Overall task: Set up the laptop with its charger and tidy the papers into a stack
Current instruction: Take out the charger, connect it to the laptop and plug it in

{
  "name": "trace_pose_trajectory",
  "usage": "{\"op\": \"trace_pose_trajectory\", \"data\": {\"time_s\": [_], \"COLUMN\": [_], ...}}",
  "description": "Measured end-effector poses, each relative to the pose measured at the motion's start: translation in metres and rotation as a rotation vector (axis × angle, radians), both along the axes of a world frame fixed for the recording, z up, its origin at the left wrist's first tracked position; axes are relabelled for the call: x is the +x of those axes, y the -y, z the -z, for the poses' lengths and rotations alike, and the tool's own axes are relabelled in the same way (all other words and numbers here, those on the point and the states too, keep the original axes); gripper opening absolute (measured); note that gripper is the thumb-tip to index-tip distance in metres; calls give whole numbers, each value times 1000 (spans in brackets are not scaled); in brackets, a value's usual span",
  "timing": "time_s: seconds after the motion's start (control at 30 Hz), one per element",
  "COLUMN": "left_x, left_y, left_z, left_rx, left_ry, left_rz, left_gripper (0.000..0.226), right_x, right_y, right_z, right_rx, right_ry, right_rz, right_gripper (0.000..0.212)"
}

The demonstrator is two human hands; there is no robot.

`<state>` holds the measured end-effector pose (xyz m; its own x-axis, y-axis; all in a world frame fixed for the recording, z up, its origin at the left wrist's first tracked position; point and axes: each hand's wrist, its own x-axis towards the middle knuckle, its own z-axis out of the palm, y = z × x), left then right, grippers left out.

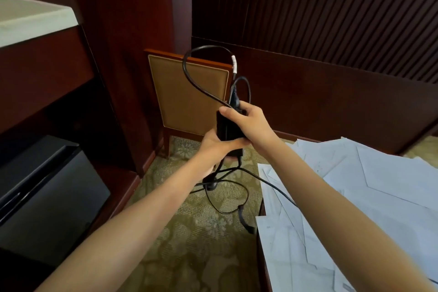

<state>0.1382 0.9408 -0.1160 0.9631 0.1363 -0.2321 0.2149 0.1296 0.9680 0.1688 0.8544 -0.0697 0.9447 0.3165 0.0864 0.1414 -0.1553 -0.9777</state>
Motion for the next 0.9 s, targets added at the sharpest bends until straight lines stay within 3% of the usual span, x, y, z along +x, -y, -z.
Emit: {"op": "trace_pose_trajectory", "data": {"time_s": [0.07,0.13,0.27,0.4,0.53,0.7,0.8,0.9], "left_x": [4,10,26,41,48,40,29,18], "left_y": [0,-2,-13,-32,-70,-133,-160,-170], "left_z": [1,-3,-8,-13,-20,-28,-30,-24], "left_rx": [-80,-238,-454,-506,-612,-612,-656,-660], "left_ry": [6,23,55,77,107,219,272,245], "left_rz": [-132,-277,-528,-630,-750,-875,-899,-895], "left_gripper": [31,24,38,66,79,73,75,71], "right_x": [-5,-19,-38,-38,-38,-37,-32,-21], "right_y": [8,16,27,44,62,64,55,36], "right_z": [8,27,64,70,88,118,123,126], "right_rx": [-155,-383,-774,-892,-1235,-1642,-1681,-1493], "right_ry": [62,105,77,112,-85,-308,-322,-330], "right_rz": [61,155,19,-144,-428,-589,-561,-482], "right_gripper": [36,50,39,42,35,24,22,18]}}
